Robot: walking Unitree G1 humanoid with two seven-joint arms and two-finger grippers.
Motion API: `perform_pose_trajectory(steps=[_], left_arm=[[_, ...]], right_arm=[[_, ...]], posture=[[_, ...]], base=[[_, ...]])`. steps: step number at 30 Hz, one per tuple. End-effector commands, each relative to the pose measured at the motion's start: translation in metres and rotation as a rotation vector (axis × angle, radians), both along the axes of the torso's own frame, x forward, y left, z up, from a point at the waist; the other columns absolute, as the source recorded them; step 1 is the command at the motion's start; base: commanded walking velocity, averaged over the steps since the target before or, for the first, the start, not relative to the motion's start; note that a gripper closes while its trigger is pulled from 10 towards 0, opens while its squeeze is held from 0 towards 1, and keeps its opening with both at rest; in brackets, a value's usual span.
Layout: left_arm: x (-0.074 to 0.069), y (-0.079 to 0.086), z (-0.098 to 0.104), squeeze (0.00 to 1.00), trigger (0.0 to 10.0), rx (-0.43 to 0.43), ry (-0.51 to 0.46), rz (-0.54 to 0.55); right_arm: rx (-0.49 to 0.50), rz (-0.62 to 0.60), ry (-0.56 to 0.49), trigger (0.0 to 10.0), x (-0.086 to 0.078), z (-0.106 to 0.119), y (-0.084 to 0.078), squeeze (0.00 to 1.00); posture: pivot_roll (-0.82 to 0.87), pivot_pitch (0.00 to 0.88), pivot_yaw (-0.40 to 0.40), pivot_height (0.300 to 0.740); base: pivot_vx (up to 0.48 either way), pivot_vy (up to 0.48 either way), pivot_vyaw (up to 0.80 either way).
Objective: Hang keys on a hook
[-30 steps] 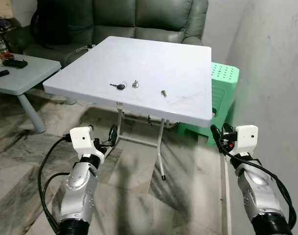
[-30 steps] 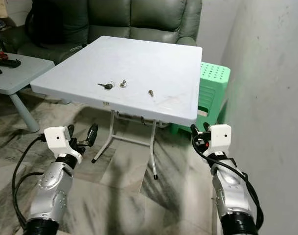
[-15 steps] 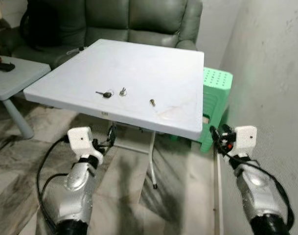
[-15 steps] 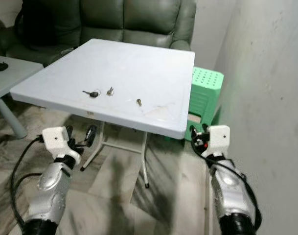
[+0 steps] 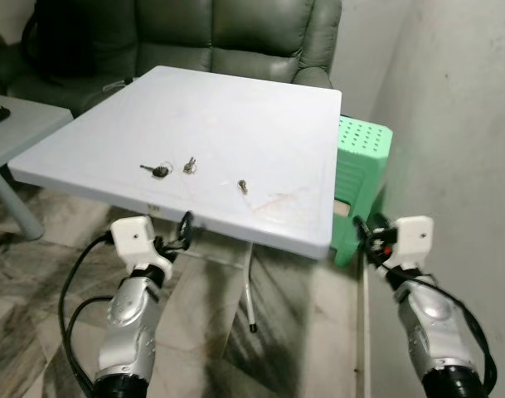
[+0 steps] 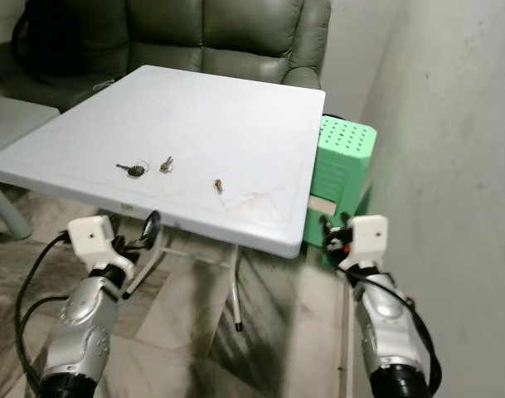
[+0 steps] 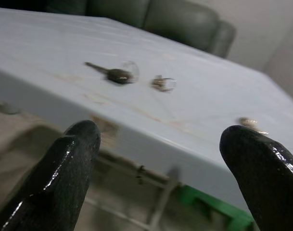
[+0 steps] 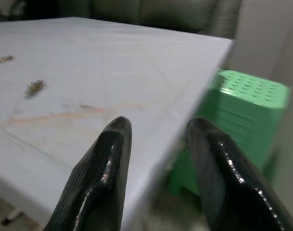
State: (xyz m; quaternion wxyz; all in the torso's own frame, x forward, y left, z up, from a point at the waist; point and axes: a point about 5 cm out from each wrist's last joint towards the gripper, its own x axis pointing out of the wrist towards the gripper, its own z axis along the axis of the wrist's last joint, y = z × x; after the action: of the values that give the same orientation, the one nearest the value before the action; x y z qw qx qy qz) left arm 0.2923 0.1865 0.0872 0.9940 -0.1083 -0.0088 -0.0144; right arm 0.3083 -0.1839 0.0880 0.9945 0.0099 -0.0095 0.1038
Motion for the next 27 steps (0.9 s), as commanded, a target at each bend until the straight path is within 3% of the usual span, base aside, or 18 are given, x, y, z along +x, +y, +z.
perform_pose_trajectory(steps=[1, 19, 27], left_arm=[[0.0024, -0.0066, 0.0035, 0.0, 10.0, -0.011, -0.014, -0.02], [-0.0008, -0.01, 0.0012, 0.0, 10.0, -0.015, -0.01, -0.028], [-0.0041, -0.0123, 0.0006, 0.0, 10.0, -0.03, -0.023, -0.028]], right_arm=[[-0.007, -0.015, -0.008, 10.0, -0.0015, 0.0026, -0.0082, 0.0], [-0.013, -0.005, -0.003, 10.0, -0.0038, 0.0018, -0.0089, 0.0], [-0.02, -0.004, 0.003, 10.0, -0.0062, 0.001, -0.011, 0.0]], posture=[[0.02, 0.027, -0.075, 0.74], [0.01, 0.027, -0.076, 0.74], [0.01, 0.036, -0.08, 0.74]], base=[[0.0, 0.251, 0.0], [0.0, 0.463, 0.0], [0.0, 0.0, 0.0]])
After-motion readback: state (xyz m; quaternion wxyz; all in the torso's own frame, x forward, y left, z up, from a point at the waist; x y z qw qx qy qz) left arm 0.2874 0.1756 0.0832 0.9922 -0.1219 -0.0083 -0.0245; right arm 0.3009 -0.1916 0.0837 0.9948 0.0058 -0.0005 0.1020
